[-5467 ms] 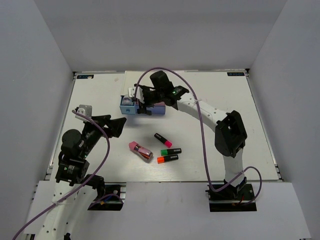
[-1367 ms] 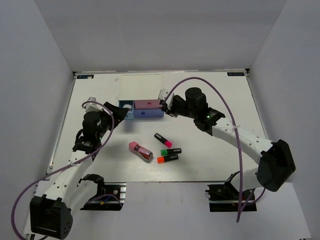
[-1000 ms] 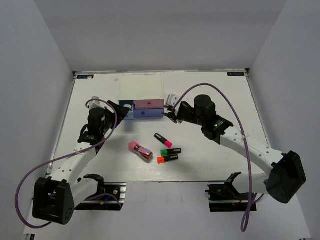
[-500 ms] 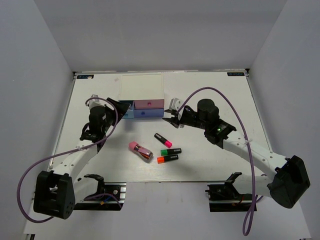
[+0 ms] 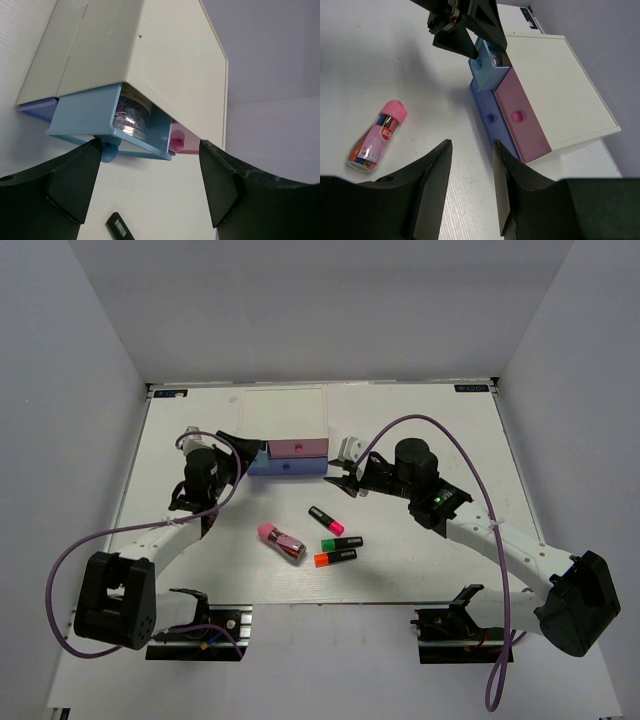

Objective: Sort the stationery into containers
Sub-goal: Close the drawer

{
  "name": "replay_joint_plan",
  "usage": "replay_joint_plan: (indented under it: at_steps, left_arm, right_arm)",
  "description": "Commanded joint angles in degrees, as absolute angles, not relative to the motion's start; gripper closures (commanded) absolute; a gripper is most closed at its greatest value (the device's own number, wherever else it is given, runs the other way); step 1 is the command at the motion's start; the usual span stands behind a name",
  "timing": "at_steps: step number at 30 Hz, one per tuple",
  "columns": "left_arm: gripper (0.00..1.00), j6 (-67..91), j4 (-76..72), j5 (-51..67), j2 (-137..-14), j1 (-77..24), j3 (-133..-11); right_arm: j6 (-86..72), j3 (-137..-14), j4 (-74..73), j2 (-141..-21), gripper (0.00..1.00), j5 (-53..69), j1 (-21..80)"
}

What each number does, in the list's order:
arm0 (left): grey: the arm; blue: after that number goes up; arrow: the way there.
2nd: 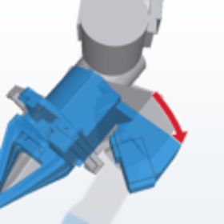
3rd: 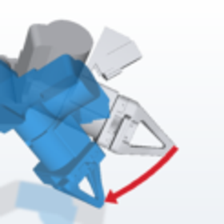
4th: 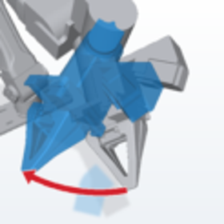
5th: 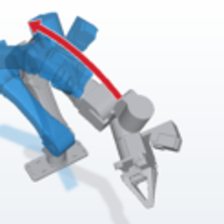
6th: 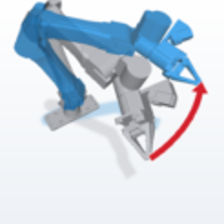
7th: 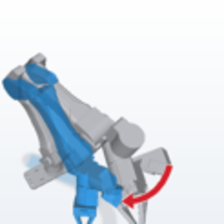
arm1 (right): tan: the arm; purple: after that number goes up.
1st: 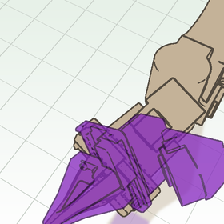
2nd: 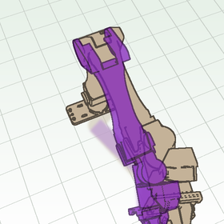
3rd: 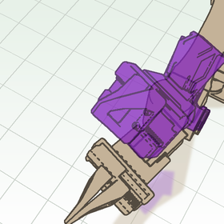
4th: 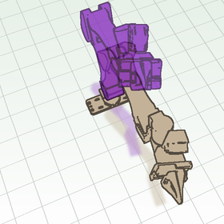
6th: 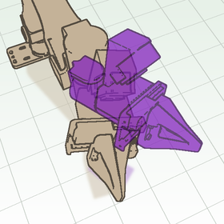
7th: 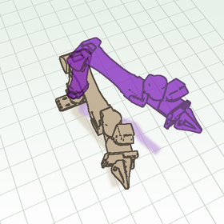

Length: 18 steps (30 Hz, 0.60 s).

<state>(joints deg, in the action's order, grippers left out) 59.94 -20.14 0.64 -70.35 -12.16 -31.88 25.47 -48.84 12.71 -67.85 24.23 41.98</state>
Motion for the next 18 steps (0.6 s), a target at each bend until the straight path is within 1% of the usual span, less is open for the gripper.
replay_joint_plan:
  at_steps: [1,10,18]
  left_arm:
    - [0.12,61.6,-26.0,0.8,-71.4,-12.4,-32.5]
    - [0.12,62.1,-32.9,0.3,-74.4,-12.4,-32.0]
    - [0.12,62.7,-34.6,-0.3,-77.8,-12.4,-33.1]
  right_arm:
    - [24.6,-47.7,16.2,-66.8,0.55,25.0,41.7]
    - [24.7,-47.5,16.1,-67.2,0.55,24.9,41.9]
    - [24.7,-47.5,16.0,-67.2,0.55,24.6,41.8]
